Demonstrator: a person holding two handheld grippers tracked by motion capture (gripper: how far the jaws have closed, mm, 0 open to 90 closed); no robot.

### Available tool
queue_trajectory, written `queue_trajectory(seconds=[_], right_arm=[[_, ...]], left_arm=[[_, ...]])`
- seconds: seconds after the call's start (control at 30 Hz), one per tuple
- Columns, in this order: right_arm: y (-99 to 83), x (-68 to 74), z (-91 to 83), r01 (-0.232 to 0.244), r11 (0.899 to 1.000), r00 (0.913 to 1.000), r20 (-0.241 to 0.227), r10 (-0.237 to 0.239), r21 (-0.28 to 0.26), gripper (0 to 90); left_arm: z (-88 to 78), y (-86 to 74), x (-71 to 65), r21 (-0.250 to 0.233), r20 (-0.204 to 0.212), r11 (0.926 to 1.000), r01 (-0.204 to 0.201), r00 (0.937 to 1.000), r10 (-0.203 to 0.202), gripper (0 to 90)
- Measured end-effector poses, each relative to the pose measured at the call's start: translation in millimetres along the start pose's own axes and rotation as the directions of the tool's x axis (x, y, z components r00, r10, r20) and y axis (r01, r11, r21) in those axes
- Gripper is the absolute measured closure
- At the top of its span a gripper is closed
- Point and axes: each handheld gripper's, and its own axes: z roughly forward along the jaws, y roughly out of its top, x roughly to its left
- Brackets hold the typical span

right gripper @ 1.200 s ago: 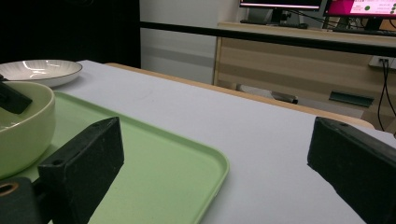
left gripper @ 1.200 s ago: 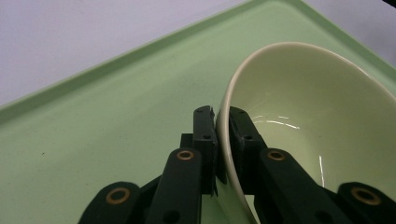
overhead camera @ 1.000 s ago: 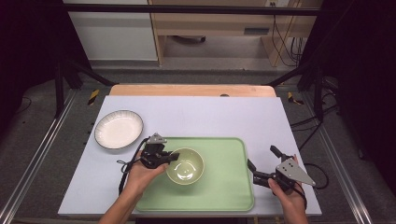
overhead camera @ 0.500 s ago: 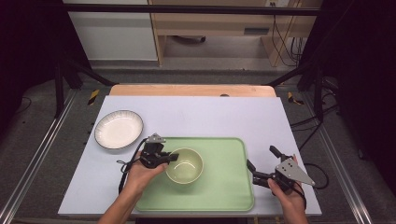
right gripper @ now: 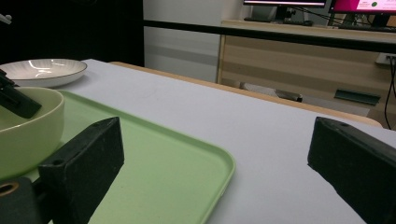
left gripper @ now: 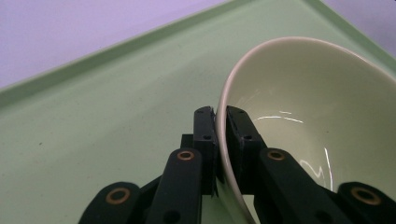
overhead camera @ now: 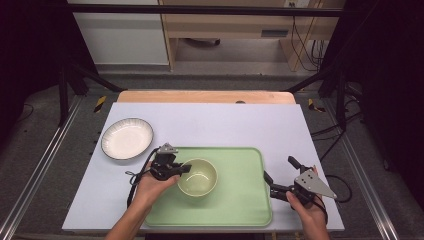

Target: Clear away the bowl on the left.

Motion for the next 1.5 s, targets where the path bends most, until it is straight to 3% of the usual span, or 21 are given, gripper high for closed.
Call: queue_trajectory(seconds=[0.17,0.37,0.43,0.6,0.77,1.1,1.5], right_arm=[[-0.1,-0.7,-0.1,-0.003,1.000,1.0000,0.000,0.003,0.001,3.7],[-0.2,-1.4,-0.4,-0.009,1.000,1.0000,-0.001,0.009,-0.001,3.6],[-0.1,-1.6,-0.7,-0.008,1.000,1.0000,-0.001,0.008,0.001,3.6],[0.0,-1.4,-0.8,-0.006,1.000,1.0000,-0.001,0.006,-0.001,3.6],[-0.1,-1.3,-1.0,-0.007,1.000,1.0000,0.000,0.007,0.002,3.5],[-0.1,-2.1,-1.6,-0.006,1.000,1.0000,0.002,0.006,0.000,3.4],[0.1,-2.0,-1.8,-0.016,1.000,0.9999,0.004,0.017,-0.001,3.1]], left_arm=[[-3.1,1.2,0.0,-0.067,-0.012,0.9977,-0.006,0.9999,0.006,53.9],[-6.7,2.9,-1.9,-0.112,-0.001,0.9930,-0.037,0.9993,0.037,34.8],[-7.8,4.4,-3.9,-0.124,-0.002,0.9902,-0.064,0.9979,0.065,28.0],[-12.2,7.3,-8.4,-0.178,0.016,0.9783,-0.106,0.9937,0.111,16.2],[-20.8,7.5,-8.1,-0.221,0.017,0.9666,-0.130,0.9904,0.137,11.5],[-33.5,7.0,-2.9,-0.264,0.010,0.9517,-0.157,0.9861,0.166,8.7],[-49.9,2.2,8.5,-0.281,-0.013,0.9471,-0.156,0.9873,0.158,7.4]])
